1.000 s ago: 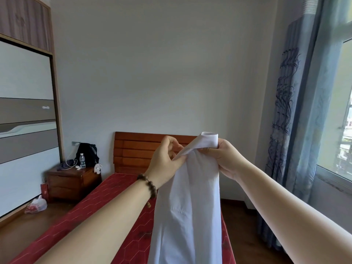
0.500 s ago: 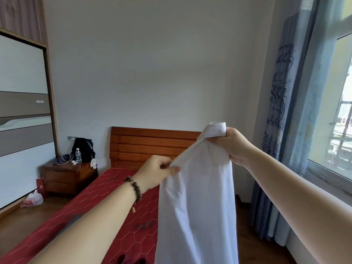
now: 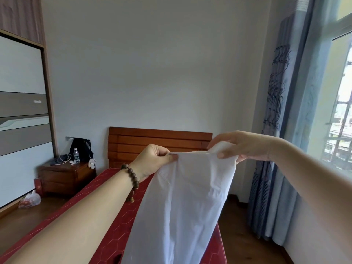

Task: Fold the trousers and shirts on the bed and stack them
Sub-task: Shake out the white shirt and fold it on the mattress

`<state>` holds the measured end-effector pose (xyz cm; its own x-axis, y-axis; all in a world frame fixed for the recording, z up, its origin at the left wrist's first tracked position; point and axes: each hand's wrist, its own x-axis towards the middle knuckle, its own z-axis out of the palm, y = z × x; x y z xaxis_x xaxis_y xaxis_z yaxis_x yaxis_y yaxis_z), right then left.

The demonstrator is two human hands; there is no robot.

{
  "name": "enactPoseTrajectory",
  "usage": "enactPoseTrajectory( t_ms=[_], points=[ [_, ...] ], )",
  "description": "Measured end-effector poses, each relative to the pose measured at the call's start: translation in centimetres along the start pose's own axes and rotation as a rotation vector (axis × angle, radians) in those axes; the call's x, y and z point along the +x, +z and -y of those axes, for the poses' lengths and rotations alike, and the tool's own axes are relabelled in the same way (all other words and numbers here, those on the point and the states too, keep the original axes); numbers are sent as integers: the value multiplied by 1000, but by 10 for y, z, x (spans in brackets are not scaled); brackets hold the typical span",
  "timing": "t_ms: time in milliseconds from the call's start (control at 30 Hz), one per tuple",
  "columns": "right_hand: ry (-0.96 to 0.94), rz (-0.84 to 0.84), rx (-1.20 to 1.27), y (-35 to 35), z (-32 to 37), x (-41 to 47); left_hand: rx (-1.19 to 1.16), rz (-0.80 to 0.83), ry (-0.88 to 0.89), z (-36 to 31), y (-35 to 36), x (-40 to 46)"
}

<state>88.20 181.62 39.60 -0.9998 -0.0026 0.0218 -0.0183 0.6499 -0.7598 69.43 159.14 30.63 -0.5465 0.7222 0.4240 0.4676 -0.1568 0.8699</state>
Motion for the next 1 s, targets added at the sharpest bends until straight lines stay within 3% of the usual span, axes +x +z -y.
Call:
enactPoseTrajectory(
  t_ms=[267,500,633,733,867,1000],
  points=[
    [51,-110,-382,34,0,17,178,-27,29,-2,-9,-7],
    [71,8,-607,47,20,29,366,-57,30,-2,-16,-18],
    [62,-26,-743,55,19,44,400,-93,33,-3,-15,-23],
    [20,-137,-742,49,22,46,383,-116,15,-2,-17,-26],
    [-10,-189,-530,35,27,41,374,-119,-4,0,-16,-30],
    [8,-210,-672,32,30,46,407,-124,34,-2,-8,-29]
  ],
)
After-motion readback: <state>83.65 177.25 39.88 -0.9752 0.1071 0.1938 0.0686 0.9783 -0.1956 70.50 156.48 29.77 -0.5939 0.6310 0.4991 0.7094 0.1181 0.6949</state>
